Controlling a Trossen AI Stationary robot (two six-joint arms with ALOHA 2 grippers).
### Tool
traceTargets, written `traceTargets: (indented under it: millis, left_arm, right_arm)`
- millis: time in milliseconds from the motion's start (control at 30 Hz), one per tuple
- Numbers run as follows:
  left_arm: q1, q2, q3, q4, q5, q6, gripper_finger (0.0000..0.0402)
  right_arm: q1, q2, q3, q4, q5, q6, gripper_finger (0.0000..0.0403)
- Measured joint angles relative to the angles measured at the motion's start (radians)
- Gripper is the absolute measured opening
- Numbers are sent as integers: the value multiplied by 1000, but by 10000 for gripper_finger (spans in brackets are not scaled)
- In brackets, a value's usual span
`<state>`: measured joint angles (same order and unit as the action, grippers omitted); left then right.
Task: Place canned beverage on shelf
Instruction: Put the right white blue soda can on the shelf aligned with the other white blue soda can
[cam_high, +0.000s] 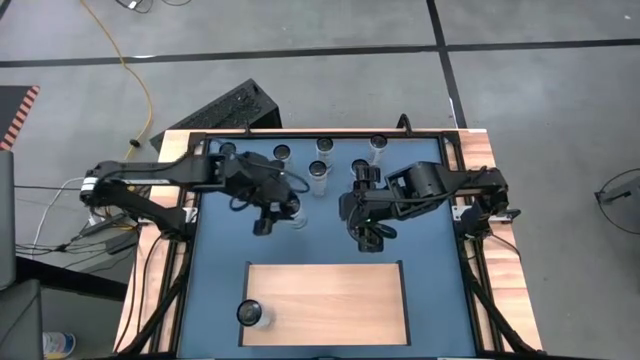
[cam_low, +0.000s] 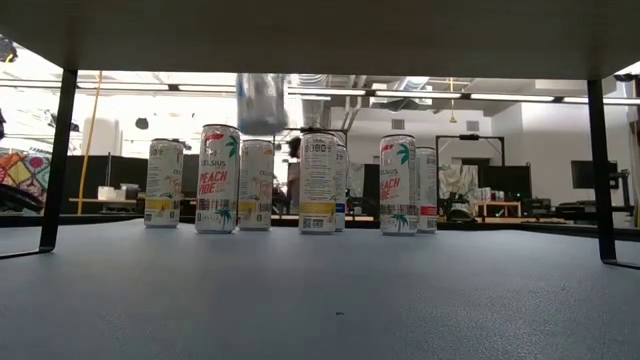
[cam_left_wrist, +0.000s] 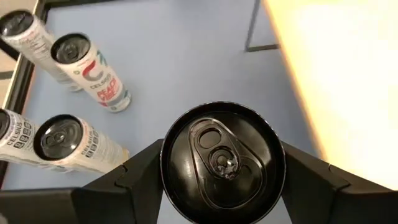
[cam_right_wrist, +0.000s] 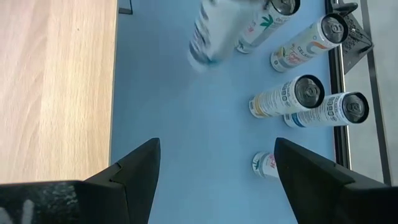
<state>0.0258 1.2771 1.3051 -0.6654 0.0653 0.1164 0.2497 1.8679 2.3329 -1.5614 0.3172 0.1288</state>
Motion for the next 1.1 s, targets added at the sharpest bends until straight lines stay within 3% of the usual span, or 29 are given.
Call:
traceTargets:
  millis: [267,467,833,1100]
  left_arm:
    - [-142,-88,129,-159,-110,-53,238]
    - [-284,-126,147,-184,-188,-121,238]
    - [-530,-108,146,-235,-341,-261,238]
    - [-636,-56,146,-231,-410,-302,243]
  right_arm:
    - [0,-2,1,-9,0,3,297]
    - [0,-2,1,-7,0,12,297]
    - [0,-2,1,-2,0,29,297]
    - [0,-2,1,3,0,32,297]
